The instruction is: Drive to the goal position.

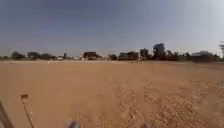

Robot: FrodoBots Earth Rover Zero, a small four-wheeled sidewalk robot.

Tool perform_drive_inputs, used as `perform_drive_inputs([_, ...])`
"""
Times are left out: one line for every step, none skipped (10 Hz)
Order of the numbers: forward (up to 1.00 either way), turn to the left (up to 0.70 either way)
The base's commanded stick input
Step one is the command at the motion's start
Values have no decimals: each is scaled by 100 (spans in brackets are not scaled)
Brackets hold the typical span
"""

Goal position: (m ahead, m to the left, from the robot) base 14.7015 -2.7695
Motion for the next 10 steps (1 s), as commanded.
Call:
perform_drive_inputs([70, 0])
perform_drive_inputs([70, 0])
perform_drive_inputs([70, 0])
perform_drive_inputs([70, 0])
perform_drive_inputs([70, 0])
perform_drive_inputs([70, 0])
perform_drive_inputs([70, 0])
perform_drive_inputs([70, 0])
perform_drive_inputs([70, 0])
perform_drive_inputs([70, 0])
